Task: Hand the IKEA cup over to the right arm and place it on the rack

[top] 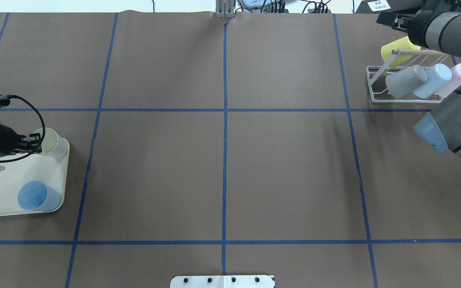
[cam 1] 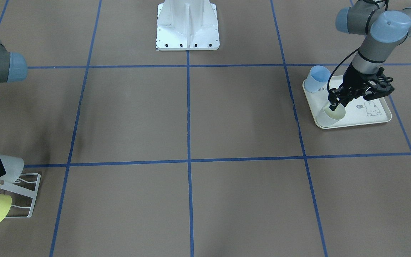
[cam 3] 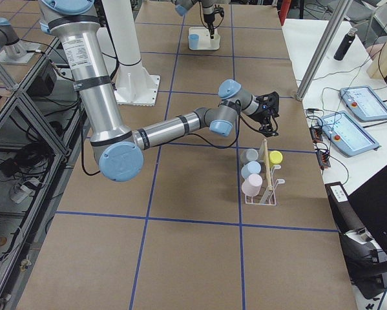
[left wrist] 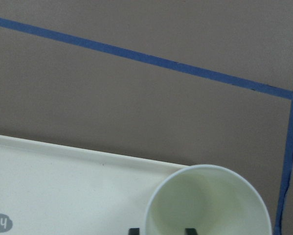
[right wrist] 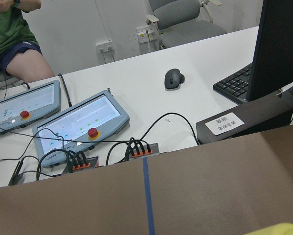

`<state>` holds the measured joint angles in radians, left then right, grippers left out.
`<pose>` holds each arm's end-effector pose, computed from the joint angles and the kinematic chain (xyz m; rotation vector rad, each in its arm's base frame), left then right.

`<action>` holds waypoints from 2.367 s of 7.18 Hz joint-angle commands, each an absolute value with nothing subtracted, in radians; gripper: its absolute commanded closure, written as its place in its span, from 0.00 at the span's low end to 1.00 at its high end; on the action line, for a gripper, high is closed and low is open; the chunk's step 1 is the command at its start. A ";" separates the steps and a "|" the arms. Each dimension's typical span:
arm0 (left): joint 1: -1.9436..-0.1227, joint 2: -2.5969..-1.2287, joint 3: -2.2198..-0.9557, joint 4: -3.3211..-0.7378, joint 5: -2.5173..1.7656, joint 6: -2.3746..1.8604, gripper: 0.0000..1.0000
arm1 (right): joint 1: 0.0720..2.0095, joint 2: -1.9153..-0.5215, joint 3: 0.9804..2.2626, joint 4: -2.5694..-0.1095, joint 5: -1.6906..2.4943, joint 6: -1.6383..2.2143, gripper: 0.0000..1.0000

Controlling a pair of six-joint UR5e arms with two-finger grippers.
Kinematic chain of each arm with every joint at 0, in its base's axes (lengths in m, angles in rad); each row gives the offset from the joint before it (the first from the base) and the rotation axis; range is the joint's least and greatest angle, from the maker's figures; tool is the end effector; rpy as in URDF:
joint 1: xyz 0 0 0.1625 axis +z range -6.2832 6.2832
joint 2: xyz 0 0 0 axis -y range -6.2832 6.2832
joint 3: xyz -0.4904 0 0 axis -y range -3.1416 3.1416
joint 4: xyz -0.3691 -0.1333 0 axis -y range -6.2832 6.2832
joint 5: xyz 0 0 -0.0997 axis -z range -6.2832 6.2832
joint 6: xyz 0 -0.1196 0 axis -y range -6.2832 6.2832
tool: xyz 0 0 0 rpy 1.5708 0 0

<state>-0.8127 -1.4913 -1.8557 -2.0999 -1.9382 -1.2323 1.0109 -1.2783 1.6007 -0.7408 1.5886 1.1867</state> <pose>0.2584 -0.4043 0.5921 0.1014 0.8028 -0.3133 -0.2294 -0.6130 0.4726 0.7386 -0.9063 0.5448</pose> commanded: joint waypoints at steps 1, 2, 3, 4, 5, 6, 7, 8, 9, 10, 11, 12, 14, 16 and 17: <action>-0.830 -1.483 -1.918 -2.100 -1.989 -1.229 1.00 | 0.924 -1.264 1.704 -0.746 1.589 1.375 0.02; -0.891 -1.496 -1.966 -2.099 -1.999 -1.232 1.00 | 0.875 -1.281 1.776 -0.738 1.604 1.466 0.02; -0.899 -1.500 -2.009 -2.102 -2.038 -1.255 1.00 | 0.808 -1.279 1.833 -0.736 1.612 1.586 0.02; -0.893 -1.547 -2.029 -2.135 -2.045 -1.385 1.00 | 0.758 -1.273 1.885 -0.735 1.611 1.674 0.02; -0.890 -1.653 -2.020 -2.176 -2.045 -1.599 1.00 | 0.711 -1.261 1.928 -0.733 1.609 1.759 0.02; -0.868 -1.740 -2.016 -2.244 -2.043 -1.796 1.00 | 0.643 -1.250 1.953 -0.660 1.597 1.864 0.02; -0.826 -1.755 -2.010 -2.351 -2.031 -1.921 1.00 | 0.593 -1.243 1.950 -0.531 1.577 1.958 0.02; -0.781 -1.784 -1.953 -2.511 -2.029 -1.996 1.00 | 0.530 -1.239 1.950 -0.438 1.524 1.988 0.02; -0.778 -1.790 -1.890 -2.719 -2.031 -2.090 1.00 | 0.455 -1.221 1.947 -0.399 1.443 1.985 0.02; -0.773 -1.793 -1.799 -2.945 -2.029 -2.162 1.00 | 0.415 -1.169 1.942 -0.399 1.402 1.985 0.02; -0.755 -1.840 -1.695 -3.167 -2.007 -2.284 1.00 | 0.391 -1.123 1.939 -0.396 1.384 1.988 0.02; -0.723 -1.882 -1.639 -3.320 -1.918 -2.410 1.00 | 0.373 -1.105 1.937 -0.394 1.373 1.990 0.02; -0.654 -1.887 -1.646 -3.446 -1.804 -2.503 1.00 | 0.362 -1.077 1.933 -0.393 1.362 2.022 0.02; -0.600 -1.887 -1.652 -3.516 -1.712 -2.580 1.00 | 0.360 -1.060 1.919 -0.394 1.348 2.028 0.02; -0.575 -1.890 -1.661 -3.527 -1.680 -2.614 1.00 | 0.360 -1.060 1.919 -0.394 1.330 2.036 0.02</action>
<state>-0.6079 -1.8873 -1.6522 -3.5029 -1.7272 -2.5698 0.3612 -1.0647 1.9227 -0.3941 1.3477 2.0277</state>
